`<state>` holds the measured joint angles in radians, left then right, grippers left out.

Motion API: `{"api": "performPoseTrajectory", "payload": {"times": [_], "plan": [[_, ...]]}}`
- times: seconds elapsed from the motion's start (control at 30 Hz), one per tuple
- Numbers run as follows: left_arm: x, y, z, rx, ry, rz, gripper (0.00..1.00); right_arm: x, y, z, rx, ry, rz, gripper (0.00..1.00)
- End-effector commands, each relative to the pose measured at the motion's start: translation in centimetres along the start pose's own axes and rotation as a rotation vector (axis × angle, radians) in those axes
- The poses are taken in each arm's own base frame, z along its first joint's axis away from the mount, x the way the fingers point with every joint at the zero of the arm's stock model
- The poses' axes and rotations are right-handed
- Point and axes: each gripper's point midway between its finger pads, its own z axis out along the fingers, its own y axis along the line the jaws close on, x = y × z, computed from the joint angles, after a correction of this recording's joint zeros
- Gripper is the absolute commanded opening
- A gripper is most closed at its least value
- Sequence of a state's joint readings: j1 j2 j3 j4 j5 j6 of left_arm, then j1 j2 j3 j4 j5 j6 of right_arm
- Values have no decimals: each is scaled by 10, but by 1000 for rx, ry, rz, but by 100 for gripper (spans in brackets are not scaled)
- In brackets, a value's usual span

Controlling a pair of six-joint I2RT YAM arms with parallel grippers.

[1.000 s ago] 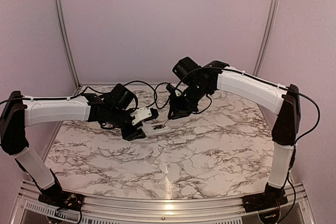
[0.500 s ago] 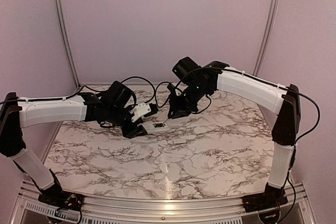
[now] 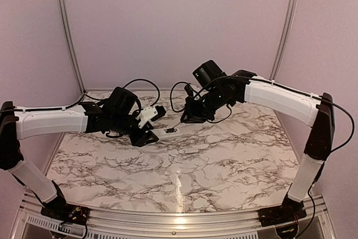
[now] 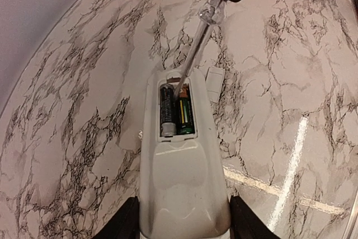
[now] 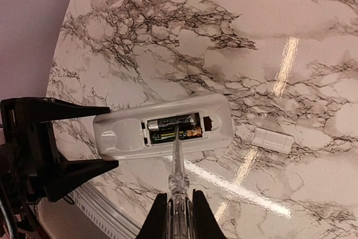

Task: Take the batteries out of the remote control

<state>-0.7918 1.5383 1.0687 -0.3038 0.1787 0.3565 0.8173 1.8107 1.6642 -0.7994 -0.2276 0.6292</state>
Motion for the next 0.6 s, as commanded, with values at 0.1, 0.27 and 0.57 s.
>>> {"api": "performPoseTrajectory", "payload": {"times": [0.1,0.27,0.57], "plan": [[-5,-11,-3,44,-76,-46,9,-41,37,-49,-129,-246,-33,0],[1,-13,0,45,-64,-61,9,-34,30,-50,-99,-230,-14,0],[1,-11,-1,34,-78,-92,9,6,-1,-32,7,-63,27,0]]}}
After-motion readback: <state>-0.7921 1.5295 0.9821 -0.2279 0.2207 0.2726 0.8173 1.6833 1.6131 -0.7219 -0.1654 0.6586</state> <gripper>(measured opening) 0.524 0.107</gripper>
